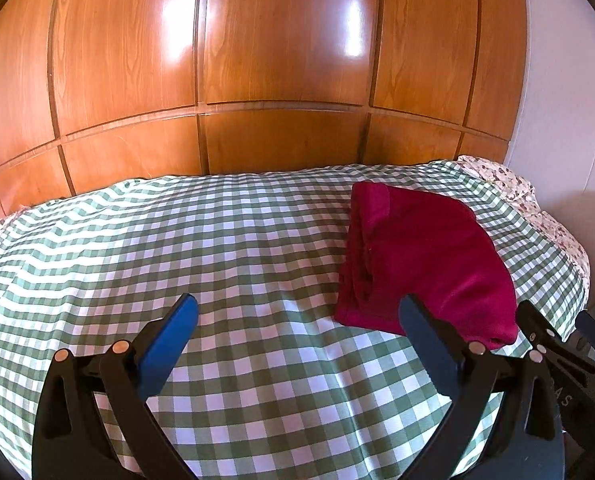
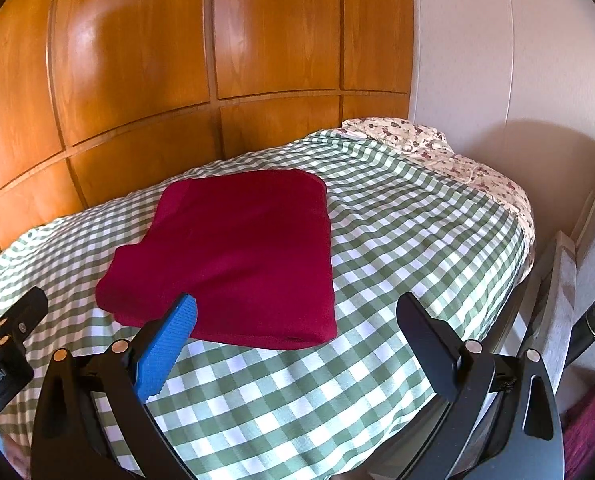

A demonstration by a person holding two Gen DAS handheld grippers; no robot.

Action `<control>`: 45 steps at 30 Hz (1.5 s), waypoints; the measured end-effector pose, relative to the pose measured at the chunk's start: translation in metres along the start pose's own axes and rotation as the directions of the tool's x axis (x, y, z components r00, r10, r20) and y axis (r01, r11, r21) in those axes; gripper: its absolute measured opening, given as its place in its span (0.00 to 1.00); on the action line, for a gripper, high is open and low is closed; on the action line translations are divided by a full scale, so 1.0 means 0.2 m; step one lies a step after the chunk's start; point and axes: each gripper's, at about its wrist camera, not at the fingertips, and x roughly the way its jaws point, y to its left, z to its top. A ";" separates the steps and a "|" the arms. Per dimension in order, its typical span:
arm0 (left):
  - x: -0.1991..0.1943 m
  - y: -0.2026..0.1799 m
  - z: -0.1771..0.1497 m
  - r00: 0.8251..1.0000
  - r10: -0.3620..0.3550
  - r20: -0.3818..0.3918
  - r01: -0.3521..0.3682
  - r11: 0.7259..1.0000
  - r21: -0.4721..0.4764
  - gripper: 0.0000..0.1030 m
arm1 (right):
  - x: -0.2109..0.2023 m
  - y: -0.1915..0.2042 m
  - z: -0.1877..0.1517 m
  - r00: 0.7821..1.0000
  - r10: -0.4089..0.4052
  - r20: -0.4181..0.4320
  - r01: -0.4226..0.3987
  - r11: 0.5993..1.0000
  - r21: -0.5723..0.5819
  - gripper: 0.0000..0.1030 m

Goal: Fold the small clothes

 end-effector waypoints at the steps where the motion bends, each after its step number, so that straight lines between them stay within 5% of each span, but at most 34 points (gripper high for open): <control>1: 0.00 0.00 0.00 1.000 0.000 -0.001 0.000 1.000 0.001 0.97 | 0.00 0.00 0.00 1.000 -0.001 0.001 0.001 1.000 -0.002 0.96; 45: -0.10 0.01 0.03 0.999 -0.014 0.052 0.015 1.000 -0.010 0.97 | -0.04 0.03 -0.01 1.000 -0.015 0.027 0.014 1.000 0.014 0.96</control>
